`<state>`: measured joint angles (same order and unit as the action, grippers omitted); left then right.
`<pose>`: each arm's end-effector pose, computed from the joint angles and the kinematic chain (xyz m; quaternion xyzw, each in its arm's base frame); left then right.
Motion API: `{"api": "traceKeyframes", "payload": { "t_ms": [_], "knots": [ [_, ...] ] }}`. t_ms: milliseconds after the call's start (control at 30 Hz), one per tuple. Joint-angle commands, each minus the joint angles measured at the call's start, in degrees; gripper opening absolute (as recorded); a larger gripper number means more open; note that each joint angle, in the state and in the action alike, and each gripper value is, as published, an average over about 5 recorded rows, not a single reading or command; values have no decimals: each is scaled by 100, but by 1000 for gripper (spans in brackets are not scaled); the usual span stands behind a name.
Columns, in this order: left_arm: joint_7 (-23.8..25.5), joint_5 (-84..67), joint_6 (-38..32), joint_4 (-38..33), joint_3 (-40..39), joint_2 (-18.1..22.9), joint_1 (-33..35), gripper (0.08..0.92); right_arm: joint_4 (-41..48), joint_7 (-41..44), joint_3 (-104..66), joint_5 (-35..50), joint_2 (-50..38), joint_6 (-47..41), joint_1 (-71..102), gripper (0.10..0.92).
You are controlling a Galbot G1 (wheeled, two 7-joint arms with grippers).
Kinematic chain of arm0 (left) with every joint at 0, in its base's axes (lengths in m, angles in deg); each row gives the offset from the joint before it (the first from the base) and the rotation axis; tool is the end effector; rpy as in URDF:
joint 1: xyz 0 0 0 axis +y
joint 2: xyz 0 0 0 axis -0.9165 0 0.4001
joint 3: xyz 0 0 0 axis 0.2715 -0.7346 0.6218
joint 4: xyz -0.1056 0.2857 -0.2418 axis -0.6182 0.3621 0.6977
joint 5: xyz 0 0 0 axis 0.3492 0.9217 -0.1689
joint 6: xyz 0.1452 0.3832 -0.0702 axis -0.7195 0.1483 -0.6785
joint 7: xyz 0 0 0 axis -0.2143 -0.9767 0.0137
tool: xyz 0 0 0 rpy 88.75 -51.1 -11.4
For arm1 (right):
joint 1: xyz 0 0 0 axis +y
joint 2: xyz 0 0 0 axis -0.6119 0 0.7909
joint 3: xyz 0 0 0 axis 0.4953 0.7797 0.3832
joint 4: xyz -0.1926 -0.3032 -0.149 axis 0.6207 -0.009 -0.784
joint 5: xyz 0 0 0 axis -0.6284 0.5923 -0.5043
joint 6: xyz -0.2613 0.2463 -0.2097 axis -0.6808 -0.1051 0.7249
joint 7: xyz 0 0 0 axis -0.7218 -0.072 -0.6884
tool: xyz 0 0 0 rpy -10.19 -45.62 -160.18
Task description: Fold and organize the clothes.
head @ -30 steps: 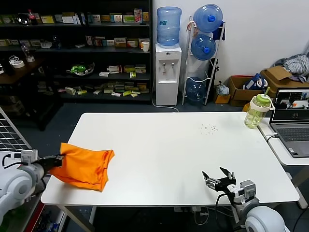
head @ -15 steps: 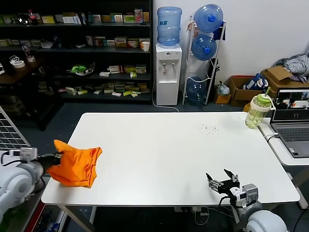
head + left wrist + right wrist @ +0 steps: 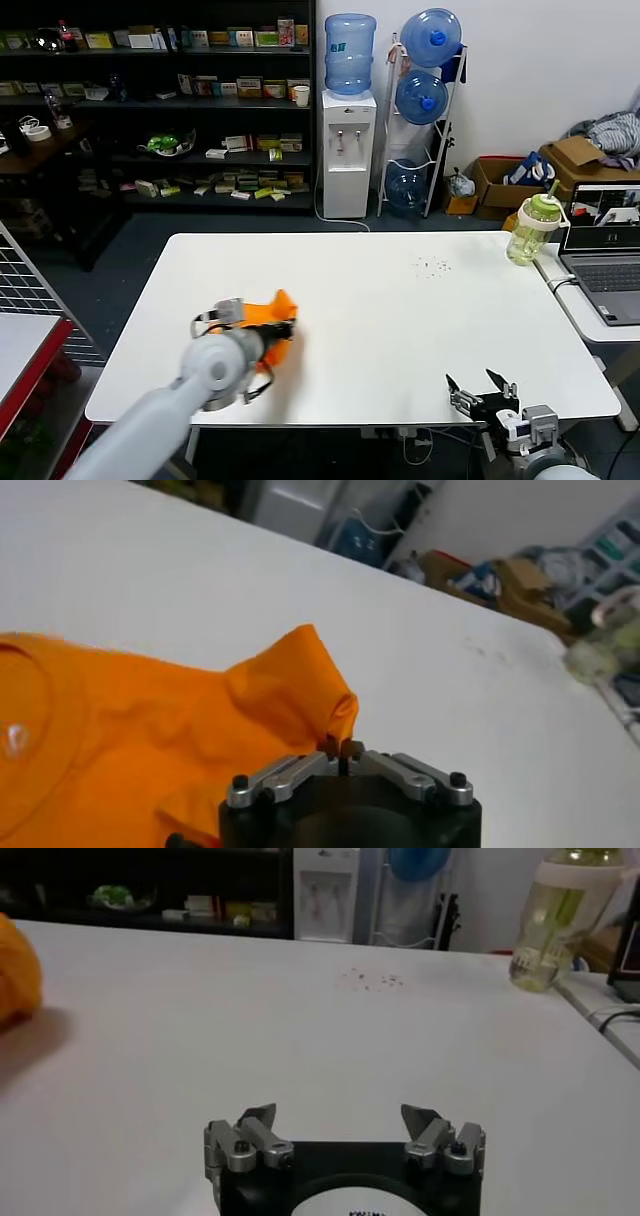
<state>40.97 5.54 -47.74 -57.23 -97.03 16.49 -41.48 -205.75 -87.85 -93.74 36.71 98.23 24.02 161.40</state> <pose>0.4140 -0.0714 -0.2652 -0.1322 -0.8958 0.1729 0.3876 0.2204 -0.1229 -0.3281 0.0417 -0.9601 0.0333 0.2745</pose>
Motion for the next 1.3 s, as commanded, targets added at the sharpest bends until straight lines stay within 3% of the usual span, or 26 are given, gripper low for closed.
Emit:
{"api": "traceKeyframes", "payload": {
  "t_ms": [33,300,533,633,867,1033,1100,1167,1300],
  "knots": [
    [-568,395,-6,1886,-1512,2686,-1334,104,-96,-4,-268,-36,114,4,285,823],
    [-351,929,-35,2540,-1497,3112,-1307,104,26,6,-158,24,40,8,137,823],
    [-163,1100,-103,2619,-1308,3133,-1239,105,97,185,-143,61,8,267,80,823],
    [-154,1036,-189,2252,-1128,3106,-1112,126,157,443,-125,75,-16,688,17,823],
    [-862,0,-332,659,-538,2955,-727,314,106,954,-90,355,-240,1228,-338,823],
    [-923,-347,-253,-343,101,2191,-322,453,96,1168,-173,374,-385,1437,-540,823],
    [-544,30,-164,-557,543,1563,24,513,164,1277,-272,364,-403,1569,-524,823],
    [287,809,-189,-685,1044,858,561,574,306,1410,-388,344,-387,1770,-495,823],
    [2952,3360,-1298,-640,2221,-212,2299,687,886,1677,-596,150,-204,2268,-598,823]
  ]
}}
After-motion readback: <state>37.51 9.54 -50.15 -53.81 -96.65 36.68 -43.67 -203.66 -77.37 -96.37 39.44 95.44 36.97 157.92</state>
